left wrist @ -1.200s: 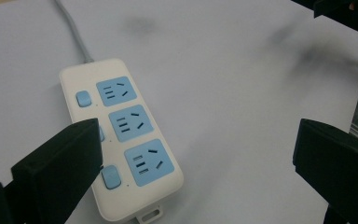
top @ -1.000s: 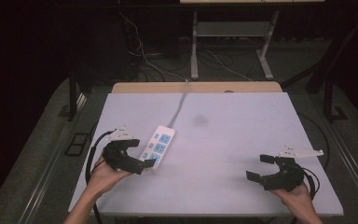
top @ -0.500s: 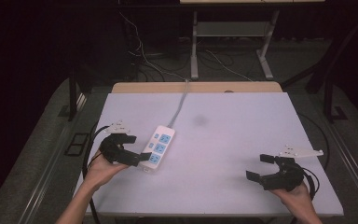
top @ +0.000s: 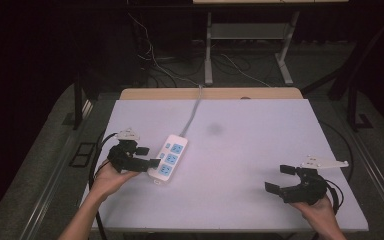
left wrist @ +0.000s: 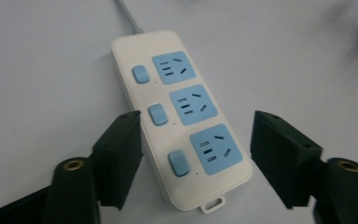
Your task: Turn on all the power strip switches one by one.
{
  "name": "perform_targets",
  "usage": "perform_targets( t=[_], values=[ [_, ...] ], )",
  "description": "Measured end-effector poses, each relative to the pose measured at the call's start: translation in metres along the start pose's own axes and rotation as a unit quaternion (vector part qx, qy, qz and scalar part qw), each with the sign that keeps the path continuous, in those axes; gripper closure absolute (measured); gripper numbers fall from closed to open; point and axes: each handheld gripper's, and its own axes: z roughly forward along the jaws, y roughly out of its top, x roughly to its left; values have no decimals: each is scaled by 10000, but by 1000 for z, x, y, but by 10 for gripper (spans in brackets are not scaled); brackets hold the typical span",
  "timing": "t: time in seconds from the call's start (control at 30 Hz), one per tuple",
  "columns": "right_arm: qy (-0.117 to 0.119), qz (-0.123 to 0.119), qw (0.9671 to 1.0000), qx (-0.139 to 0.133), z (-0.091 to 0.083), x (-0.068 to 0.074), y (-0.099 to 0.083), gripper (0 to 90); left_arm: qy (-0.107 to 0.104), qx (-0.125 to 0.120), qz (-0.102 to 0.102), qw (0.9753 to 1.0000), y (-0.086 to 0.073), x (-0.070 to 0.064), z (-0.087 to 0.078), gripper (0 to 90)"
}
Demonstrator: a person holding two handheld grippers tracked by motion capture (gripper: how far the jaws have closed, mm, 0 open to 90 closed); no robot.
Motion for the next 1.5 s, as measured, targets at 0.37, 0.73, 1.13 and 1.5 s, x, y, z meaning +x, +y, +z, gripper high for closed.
perform_targets(
  t=[0.37, 0.73, 1.13, 1.5],
  values=[
    [-1, -1, 10000, 4, 0, -1, 0, 17, 61, 199, 85, 9997, 0, 2, 7, 579],
    [1, 18, 10000, 18, 0, -1, -1, 17, 60, 362, 146, 9992, 0, 4, 14, 894],
    [12, 3, 10000, 28, 1, -1, -1, 17, 38, 614, 190, 9979, -1, 6, 23, 895],
    [13, -15, 10000, 33, 1, -1, -1, 17, 79, 704, 199, 9973, -6, 7, 29, 895]
  ],
)
